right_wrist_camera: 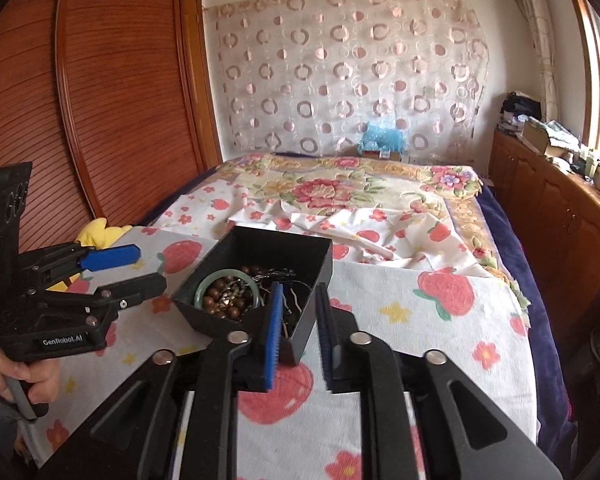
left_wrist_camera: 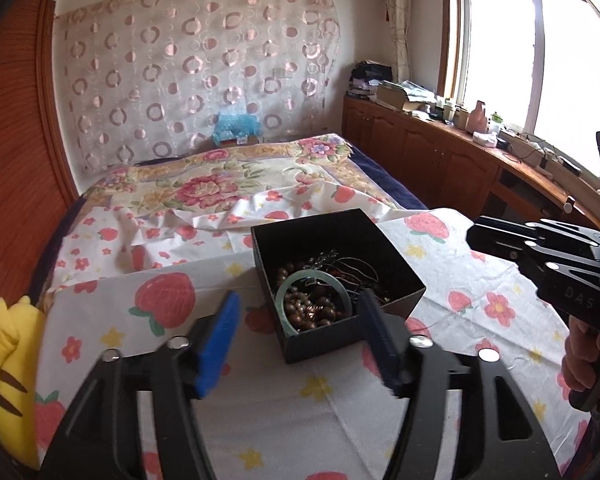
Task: Organize jewelry
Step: 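Open the right tool and withdraw both tools from the box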
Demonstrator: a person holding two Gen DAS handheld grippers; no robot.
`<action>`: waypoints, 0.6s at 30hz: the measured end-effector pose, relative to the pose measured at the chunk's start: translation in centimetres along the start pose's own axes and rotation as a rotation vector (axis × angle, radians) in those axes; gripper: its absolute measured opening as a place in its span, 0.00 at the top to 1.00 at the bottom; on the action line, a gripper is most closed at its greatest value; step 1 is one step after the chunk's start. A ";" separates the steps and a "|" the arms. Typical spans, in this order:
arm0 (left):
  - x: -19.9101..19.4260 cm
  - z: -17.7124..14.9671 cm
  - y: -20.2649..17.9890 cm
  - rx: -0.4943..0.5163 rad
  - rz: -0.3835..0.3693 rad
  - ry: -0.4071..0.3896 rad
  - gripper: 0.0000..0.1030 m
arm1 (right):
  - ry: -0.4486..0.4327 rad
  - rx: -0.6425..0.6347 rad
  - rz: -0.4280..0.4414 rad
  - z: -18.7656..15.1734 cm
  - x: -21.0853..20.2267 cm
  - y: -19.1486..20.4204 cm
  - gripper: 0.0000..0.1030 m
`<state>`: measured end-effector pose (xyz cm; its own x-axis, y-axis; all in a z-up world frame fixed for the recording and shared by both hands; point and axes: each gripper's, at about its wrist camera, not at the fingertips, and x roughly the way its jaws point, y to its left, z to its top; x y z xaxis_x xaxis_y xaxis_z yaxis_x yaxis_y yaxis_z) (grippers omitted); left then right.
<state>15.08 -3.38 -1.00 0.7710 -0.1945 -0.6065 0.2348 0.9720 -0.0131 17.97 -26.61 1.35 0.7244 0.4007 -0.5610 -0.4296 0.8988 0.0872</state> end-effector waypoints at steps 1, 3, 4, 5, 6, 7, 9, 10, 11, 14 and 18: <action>-0.5 -0.2 0.0 -0.001 0.014 -0.012 0.25 | -0.011 0.003 0.001 -0.1 -0.5 0.3 0.72; -1.5 -0.6 0.0 -0.009 0.032 -0.030 0.16 | -0.031 0.005 0.004 -0.6 -1.6 0.6 0.68; -1.9 -0.8 0.0 -0.012 0.039 -0.035 0.16 | -0.036 0.006 0.004 -0.8 -2.0 0.7 0.65; -2.2 -0.9 0.0 -0.014 0.043 -0.038 0.16 | -0.042 0.008 0.003 -1.1 -2.4 0.9 0.62; -2.8 -1.3 0.0 -0.016 0.051 -0.044 0.12 | -0.048 0.008 0.003 -1.3 -2.9 1.1 0.58; -3.2 -1.5 0.0 -0.018 0.062 -0.049 0.09 | -0.055 0.006 -0.002 -1.5 -3.3 1.4 0.54; -4.1 -1.9 -0.1 -0.023 0.075 -0.066 0.08 | -0.074 0.002 -0.020 -2.1 -4.4 1.9 0.48; -4.5 -2.2 -0.2 -0.028 0.080 -0.069 0.08 | -0.080 0.005 -0.029 -2.3 -4.7 2.0 0.43; -4.8 -2.5 -0.2 -0.033 0.085 -0.069 0.08 | -0.089 0.009 -0.044 -2.6 -5.1 2.2 0.40; -6.1 -3.3 -0.3 -0.053 0.101 -0.072 0.08 | -0.112 0.013 -0.082 -3.3 -6.4 2.6 0.26; -7.6 -4.3 -0.3 -0.071 0.123 -0.080 0.08 | -0.135 0.017 -0.106 -4.4 -7.7 3.0 0.05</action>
<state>6.59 -1.61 0.16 0.8366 -0.0803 -0.5419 0.0955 0.9954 -0.0002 8.77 -27.72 2.32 0.8317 0.3226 -0.4519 -0.3387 0.9397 0.0476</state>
